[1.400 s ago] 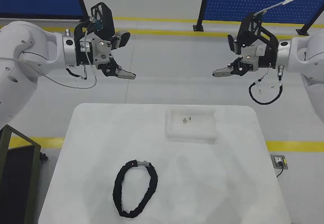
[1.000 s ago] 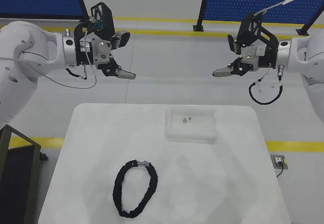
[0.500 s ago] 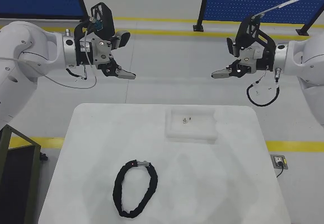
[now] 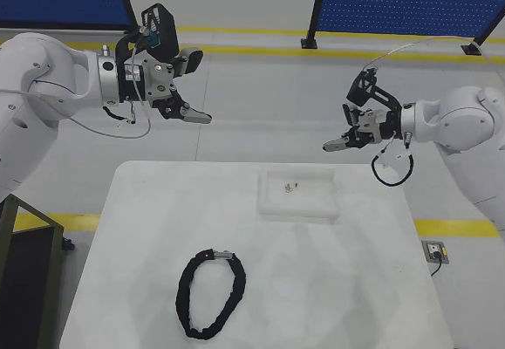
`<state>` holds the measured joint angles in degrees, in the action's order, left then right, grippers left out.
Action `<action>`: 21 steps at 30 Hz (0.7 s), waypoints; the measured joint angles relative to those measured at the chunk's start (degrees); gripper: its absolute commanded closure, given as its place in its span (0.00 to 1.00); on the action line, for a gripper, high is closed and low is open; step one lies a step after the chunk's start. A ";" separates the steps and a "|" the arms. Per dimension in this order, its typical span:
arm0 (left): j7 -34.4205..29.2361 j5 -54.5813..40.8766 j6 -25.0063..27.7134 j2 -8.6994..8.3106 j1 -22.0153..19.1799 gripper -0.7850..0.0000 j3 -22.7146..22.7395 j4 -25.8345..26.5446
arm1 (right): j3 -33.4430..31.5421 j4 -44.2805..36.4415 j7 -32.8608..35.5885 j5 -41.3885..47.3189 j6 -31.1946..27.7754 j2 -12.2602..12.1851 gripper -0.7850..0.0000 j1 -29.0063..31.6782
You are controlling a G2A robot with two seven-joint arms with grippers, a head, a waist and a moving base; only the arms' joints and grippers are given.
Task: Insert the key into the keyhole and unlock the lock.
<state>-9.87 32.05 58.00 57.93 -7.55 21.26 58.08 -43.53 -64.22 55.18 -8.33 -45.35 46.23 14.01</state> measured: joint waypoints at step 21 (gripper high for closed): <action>0.00 0.00 0.00 0.00 0.00 0.00 0.00 0.00 | 15.08 19.73 1.14 7.06 10.94 12.47 0.00 -2.04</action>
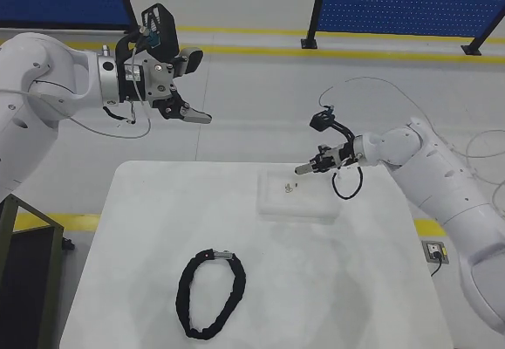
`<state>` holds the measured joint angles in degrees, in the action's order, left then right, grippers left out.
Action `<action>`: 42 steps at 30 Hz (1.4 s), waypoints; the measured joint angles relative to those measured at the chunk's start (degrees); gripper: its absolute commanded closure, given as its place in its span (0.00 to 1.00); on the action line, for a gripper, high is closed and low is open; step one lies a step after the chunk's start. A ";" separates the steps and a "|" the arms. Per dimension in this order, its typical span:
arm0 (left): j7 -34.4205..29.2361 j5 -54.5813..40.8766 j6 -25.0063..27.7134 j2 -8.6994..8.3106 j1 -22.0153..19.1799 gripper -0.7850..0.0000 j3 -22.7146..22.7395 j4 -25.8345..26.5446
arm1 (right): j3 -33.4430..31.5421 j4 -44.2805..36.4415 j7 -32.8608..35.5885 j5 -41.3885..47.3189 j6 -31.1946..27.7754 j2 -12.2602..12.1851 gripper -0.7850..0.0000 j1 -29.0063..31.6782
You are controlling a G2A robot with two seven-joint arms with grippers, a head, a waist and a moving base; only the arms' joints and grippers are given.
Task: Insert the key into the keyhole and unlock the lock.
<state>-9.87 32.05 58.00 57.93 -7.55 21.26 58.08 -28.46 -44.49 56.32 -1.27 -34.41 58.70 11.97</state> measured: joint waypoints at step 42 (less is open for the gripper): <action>0.00 0.00 0.00 0.00 0.00 0.00 0.00 0.00 | 6.06 12.07 -4.95 -1.92 24.40 12.88 0.00 -0.74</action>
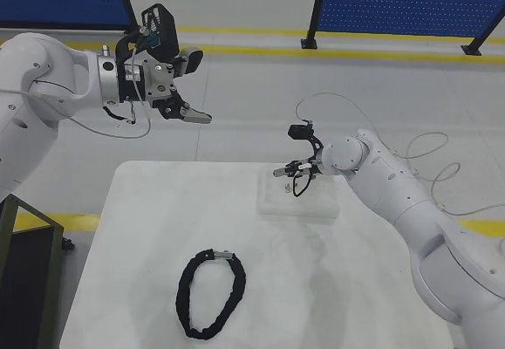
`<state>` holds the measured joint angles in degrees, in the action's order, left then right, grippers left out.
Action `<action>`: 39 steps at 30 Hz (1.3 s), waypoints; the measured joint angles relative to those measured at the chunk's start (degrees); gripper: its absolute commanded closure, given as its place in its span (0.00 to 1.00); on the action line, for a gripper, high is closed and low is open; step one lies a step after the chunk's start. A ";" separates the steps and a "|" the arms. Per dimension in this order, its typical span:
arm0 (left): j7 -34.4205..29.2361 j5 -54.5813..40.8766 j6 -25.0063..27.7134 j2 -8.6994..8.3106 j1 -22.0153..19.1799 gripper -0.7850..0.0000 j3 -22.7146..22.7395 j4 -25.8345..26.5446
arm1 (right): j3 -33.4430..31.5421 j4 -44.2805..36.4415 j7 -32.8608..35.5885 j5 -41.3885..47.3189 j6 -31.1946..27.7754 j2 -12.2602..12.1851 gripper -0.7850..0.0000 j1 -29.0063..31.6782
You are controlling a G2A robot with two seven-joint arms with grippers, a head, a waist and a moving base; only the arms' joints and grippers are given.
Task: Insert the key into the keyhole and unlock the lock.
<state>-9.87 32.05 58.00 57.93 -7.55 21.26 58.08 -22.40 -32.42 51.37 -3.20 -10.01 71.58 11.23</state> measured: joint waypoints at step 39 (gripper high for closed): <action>0.00 0.00 0.00 0.00 0.00 0.00 0.00 0.00 | -1.04 -7.82 0.48 -18.38 10.91 1.44 0.61 5.44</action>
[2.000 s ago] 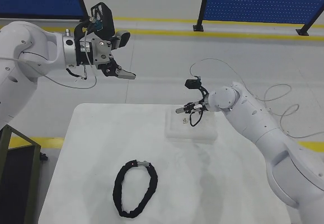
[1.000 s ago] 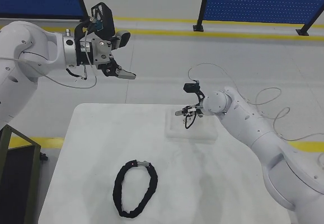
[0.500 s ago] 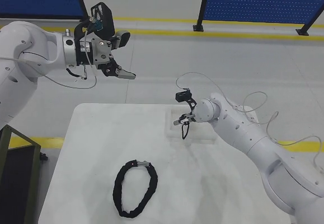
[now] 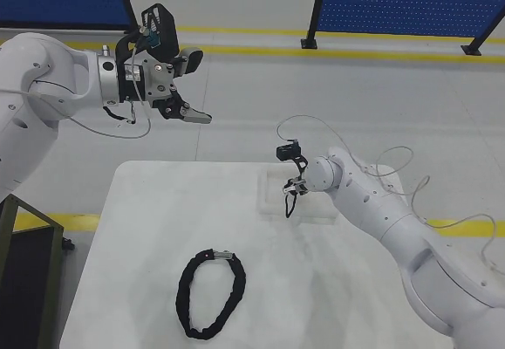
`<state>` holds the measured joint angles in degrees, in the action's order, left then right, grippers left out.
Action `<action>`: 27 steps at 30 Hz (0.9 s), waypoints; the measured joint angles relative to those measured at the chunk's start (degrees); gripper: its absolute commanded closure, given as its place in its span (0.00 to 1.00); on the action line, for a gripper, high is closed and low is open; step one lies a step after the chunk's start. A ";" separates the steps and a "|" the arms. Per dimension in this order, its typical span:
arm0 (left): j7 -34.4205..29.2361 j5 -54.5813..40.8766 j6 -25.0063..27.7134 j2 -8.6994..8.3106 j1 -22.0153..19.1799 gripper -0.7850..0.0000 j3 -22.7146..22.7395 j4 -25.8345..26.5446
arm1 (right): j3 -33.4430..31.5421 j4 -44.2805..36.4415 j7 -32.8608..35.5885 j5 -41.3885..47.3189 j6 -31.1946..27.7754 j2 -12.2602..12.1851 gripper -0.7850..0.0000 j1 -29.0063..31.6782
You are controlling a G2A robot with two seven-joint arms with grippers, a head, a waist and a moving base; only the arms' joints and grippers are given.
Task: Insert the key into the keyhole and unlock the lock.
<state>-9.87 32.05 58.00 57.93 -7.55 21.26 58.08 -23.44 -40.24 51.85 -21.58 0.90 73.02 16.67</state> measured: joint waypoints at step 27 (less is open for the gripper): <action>0.00 0.00 0.00 0.00 0.00 0.00 0.00 0.00 | -1.30 15.37 -2.50 0.13 -3.29 7.74 0.83 -1.82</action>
<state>-9.87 32.05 58.00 57.93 -7.55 21.26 58.08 -24.74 -24.87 49.35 -21.44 -2.39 80.77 14.85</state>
